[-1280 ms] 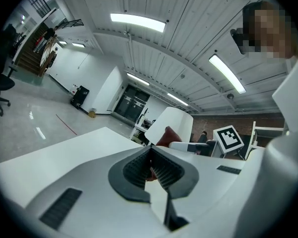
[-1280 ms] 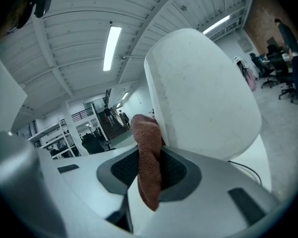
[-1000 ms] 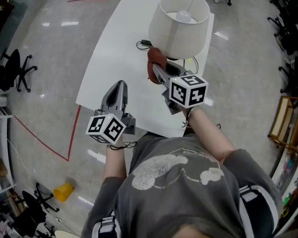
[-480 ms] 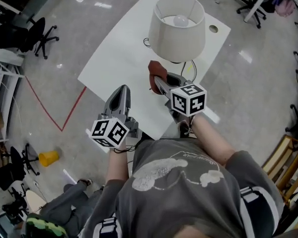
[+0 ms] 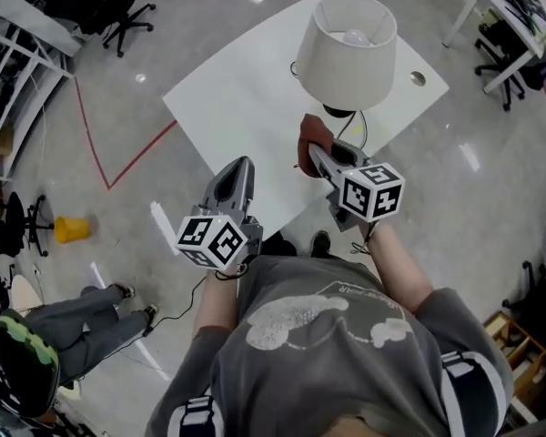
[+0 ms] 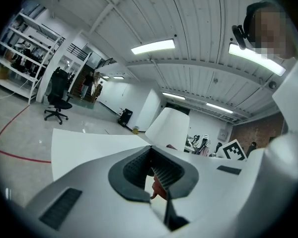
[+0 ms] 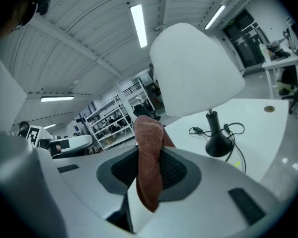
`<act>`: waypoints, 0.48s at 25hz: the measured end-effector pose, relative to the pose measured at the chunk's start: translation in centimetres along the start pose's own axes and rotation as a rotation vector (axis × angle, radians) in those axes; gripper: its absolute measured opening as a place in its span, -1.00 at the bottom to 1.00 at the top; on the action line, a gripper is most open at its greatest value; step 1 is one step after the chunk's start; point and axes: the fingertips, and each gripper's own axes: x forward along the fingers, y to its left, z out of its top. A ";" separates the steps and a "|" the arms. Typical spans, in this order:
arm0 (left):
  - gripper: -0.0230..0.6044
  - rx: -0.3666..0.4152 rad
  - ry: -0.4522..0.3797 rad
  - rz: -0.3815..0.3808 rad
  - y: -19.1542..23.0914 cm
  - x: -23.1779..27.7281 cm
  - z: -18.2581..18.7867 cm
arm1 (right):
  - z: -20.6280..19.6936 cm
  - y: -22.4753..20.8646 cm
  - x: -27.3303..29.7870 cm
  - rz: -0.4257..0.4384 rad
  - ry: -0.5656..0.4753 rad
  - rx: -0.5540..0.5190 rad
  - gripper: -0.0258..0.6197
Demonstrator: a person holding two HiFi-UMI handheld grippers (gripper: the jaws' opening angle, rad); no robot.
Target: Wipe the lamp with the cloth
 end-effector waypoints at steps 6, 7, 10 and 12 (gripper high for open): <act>-0.90 -0.036 -0.003 0.011 1.4 -1.3 -0.2 | -0.6 1.1 0.6 0.007 0.015 -0.024 -0.63; -0.90 -0.044 -0.002 0.005 1.7 -1.4 -0.3 | -0.6 1.6 0.4 0.011 0.007 -0.032 -0.62; -0.90 -0.063 0.005 -0.021 2.1 -1.0 0.0 | -0.3 2.8 0.3 0.012 0.000 -0.062 -0.63; -0.90 -0.063 0.019 -0.051 1.9 -1.0 -0.1 | -0.6 3.1 -0.1 -0.003 0.007 -0.077 -0.63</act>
